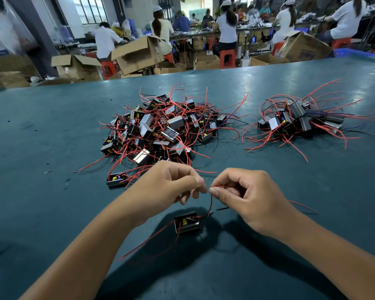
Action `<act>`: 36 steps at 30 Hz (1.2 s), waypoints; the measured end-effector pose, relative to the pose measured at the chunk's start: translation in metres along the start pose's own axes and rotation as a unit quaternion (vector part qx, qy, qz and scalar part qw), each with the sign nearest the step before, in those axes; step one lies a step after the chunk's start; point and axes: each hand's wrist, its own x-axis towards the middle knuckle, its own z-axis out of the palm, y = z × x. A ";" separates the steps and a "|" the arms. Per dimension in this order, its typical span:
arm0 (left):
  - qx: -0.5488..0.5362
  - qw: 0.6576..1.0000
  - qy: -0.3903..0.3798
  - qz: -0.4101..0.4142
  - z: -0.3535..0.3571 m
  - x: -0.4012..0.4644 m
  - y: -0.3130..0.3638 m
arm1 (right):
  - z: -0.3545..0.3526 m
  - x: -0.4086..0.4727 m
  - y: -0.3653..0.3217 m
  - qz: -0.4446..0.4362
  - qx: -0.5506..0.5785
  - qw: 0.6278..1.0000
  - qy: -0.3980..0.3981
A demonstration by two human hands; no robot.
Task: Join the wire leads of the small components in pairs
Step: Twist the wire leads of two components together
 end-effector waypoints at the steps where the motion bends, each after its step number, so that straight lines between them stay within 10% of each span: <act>1: 0.043 0.999 -0.006 0.023 -0.004 -0.002 0.001 | -0.001 0.000 0.001 0.009 0.003 1.000 0.000; 10: 0.313 0.902 0.066 0.289 -0.010 0.002 -0.004 | -0.003 0.001 0.001 0.040 0.049 0.998 -0.006; 26: 0.361 0.865 0.071 0.341 -0.008 0.005 -0.005 | -0.002 -0.001 -0.004 0.019 0.069 0.996 -0.045; 36: 0.329 0.906 0.016 0.264 -0.008 0.001 0.000 | -0.001 -0.002 -0.008 -0.039 -0.026 0.997 -0.055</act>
